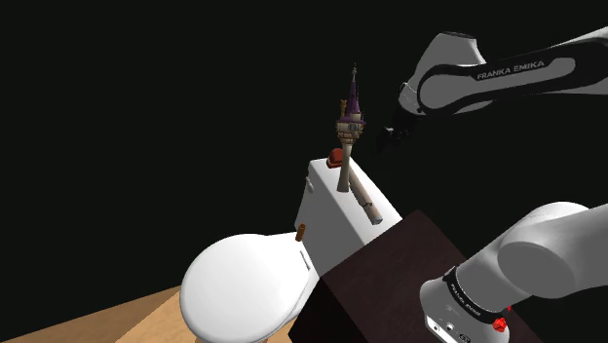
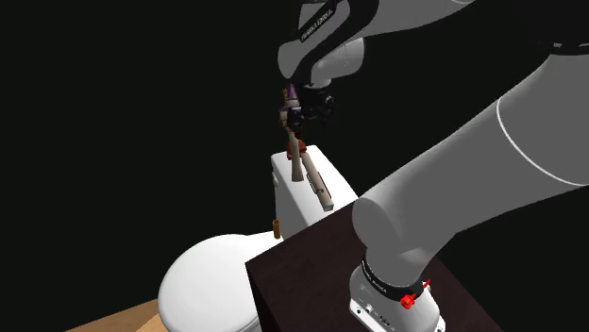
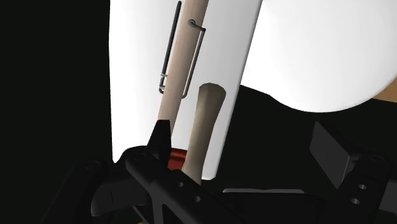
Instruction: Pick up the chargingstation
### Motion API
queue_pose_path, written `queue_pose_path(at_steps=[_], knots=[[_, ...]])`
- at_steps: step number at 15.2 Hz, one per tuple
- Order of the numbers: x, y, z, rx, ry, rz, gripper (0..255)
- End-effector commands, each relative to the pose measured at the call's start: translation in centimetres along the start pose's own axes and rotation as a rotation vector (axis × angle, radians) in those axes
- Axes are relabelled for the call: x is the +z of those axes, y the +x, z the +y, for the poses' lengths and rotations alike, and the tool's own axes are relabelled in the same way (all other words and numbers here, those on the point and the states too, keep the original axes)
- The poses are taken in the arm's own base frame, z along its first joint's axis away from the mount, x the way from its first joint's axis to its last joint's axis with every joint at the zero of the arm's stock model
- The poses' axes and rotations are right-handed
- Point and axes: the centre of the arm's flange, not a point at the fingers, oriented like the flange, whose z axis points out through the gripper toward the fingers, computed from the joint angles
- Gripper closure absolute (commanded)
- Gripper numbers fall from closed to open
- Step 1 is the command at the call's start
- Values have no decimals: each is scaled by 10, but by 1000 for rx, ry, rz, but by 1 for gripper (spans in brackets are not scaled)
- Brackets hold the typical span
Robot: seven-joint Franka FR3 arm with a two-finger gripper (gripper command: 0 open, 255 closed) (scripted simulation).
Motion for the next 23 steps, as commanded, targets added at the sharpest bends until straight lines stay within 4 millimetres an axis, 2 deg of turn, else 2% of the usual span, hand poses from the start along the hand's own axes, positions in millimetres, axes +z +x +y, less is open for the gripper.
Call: queue_pose_path(at_steps=[1, 18, 23], knots=[[23, 5, 8, 17, 5, -4, 0], [238, 42, 76, 156, 50, -56, 0], [265, 42, 77, 160, 51, -58, 0]])
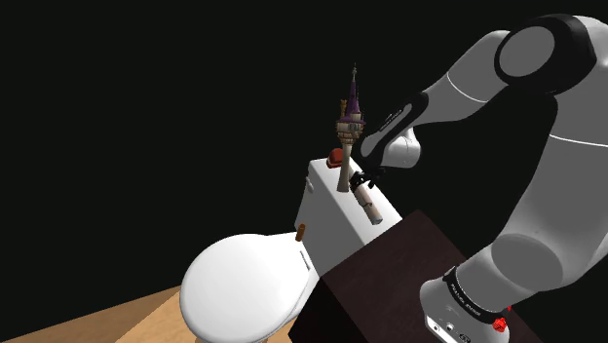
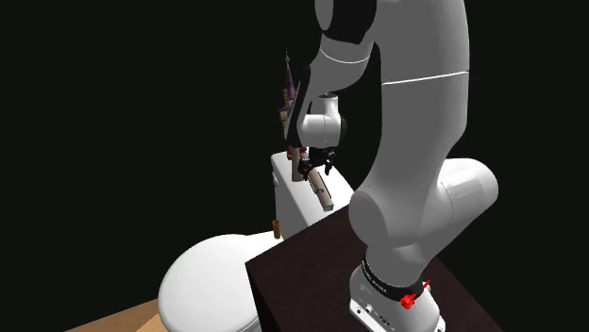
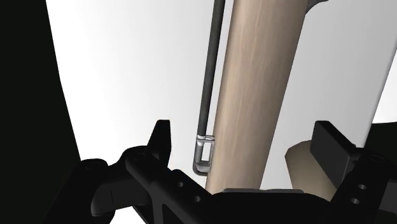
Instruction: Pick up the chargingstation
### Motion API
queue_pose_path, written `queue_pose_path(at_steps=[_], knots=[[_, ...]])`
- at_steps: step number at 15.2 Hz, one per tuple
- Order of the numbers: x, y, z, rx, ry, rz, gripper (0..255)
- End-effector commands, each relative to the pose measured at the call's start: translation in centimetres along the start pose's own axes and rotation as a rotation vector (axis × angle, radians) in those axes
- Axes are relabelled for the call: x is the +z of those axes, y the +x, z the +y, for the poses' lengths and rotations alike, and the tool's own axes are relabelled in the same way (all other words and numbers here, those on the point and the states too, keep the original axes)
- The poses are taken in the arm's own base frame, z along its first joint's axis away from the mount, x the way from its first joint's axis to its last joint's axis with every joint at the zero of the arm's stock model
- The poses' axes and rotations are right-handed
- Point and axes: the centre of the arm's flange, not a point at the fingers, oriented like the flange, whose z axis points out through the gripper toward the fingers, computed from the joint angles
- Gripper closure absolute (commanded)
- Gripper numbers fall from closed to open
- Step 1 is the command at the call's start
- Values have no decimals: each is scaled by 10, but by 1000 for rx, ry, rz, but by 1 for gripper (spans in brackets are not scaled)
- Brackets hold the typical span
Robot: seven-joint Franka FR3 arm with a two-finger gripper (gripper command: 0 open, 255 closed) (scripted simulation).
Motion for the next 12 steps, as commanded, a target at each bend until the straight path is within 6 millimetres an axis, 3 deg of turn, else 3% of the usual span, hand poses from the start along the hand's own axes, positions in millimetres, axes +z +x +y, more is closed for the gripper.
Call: queue_pose_path(at_steps=[1, 5, 6, 12], knots=[[10, 1, 0, 1, 0, 0, 0], [24, 1, 1, 1, 0, 0, 0], [24, 0, 1, 1, 0, 0, 255], [25, 0, 1, 1, 0, 0, 255]])
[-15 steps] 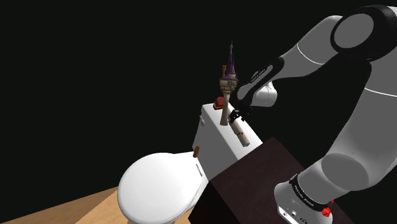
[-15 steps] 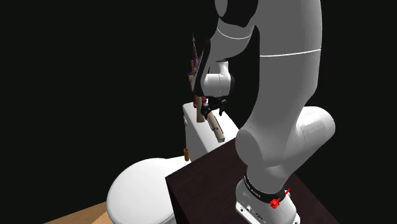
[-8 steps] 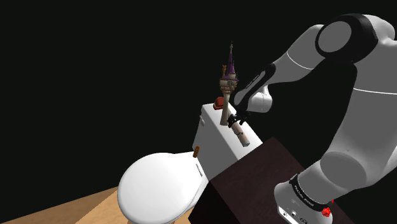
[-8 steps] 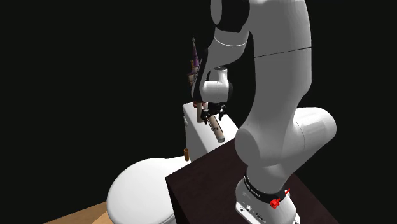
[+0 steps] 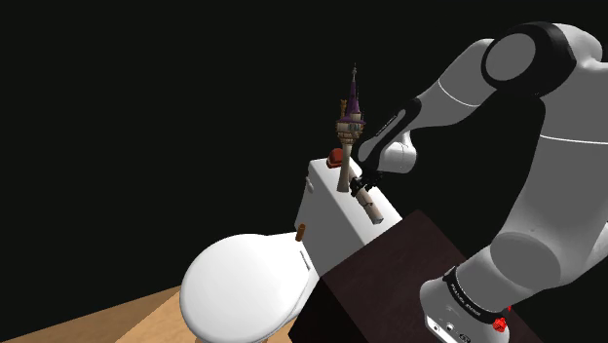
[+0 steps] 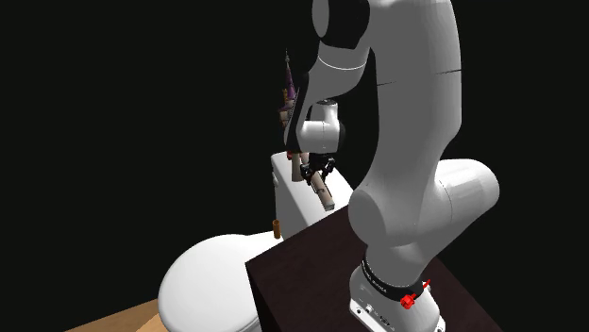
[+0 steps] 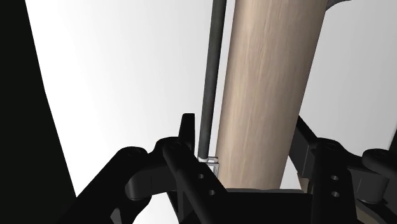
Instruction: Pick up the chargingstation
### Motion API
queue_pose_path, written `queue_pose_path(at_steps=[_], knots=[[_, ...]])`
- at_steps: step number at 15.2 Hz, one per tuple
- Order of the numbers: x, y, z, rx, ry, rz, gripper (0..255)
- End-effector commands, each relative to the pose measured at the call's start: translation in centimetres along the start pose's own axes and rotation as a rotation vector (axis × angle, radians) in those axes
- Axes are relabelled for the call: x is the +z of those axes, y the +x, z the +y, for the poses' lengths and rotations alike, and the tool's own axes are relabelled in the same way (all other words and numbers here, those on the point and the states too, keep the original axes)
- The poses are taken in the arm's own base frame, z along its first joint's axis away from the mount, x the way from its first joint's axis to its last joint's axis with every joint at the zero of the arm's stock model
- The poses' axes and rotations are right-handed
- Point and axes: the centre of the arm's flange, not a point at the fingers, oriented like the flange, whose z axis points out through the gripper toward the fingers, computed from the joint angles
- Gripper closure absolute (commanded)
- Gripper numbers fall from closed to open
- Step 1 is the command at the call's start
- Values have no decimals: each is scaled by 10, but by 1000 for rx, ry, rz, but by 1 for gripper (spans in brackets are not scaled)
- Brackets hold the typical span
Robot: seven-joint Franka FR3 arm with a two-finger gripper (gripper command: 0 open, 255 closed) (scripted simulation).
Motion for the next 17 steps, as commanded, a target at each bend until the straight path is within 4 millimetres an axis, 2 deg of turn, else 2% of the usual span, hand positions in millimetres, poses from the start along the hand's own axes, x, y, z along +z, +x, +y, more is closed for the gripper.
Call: queue_pose_path(at_steps=[1, 3, 17], knots=[[3, 0, -1, -4, 0, -3, 255], [2, 1, -1, -4, 0, -3, 255], [-72, 1, -4, -4, 0, -3, 255]])
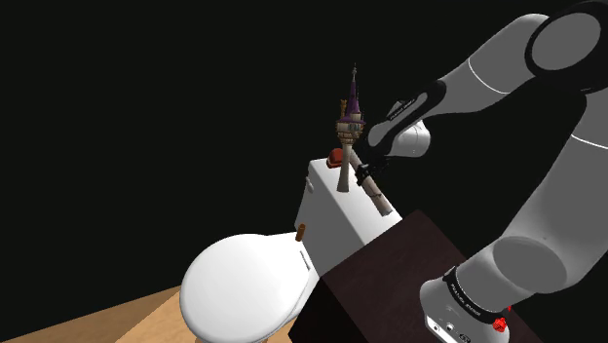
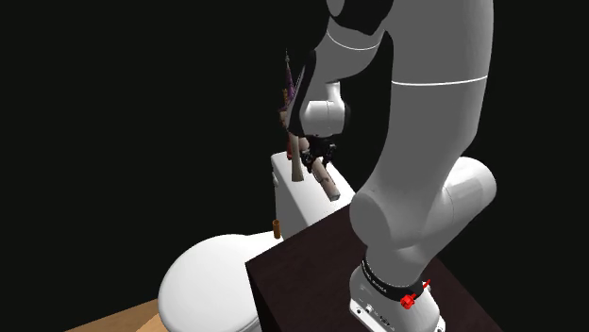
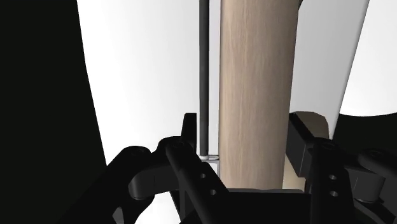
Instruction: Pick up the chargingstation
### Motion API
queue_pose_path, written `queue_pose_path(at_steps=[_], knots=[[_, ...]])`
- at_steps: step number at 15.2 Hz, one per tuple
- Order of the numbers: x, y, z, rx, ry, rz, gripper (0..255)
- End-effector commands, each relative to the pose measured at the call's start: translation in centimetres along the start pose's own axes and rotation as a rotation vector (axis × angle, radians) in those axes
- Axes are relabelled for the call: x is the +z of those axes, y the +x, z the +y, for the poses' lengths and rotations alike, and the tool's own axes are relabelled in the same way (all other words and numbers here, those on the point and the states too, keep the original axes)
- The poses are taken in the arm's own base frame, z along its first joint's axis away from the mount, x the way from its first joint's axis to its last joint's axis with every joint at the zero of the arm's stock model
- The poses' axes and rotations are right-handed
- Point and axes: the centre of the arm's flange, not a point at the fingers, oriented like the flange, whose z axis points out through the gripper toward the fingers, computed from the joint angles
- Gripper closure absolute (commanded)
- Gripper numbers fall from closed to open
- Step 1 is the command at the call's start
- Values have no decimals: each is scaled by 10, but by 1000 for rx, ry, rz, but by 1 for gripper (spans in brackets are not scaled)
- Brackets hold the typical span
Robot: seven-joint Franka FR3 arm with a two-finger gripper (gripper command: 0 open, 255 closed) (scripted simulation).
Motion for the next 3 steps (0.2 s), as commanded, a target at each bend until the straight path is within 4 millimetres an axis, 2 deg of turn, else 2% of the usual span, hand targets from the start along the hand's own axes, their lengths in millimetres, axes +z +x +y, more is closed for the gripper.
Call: queue_pose_path(at_steps=[1, 3], knots=[[-10, 1, -1, 0, 0, 0, 255], [-11, 1, -1, 0, 0, 0, 255]])
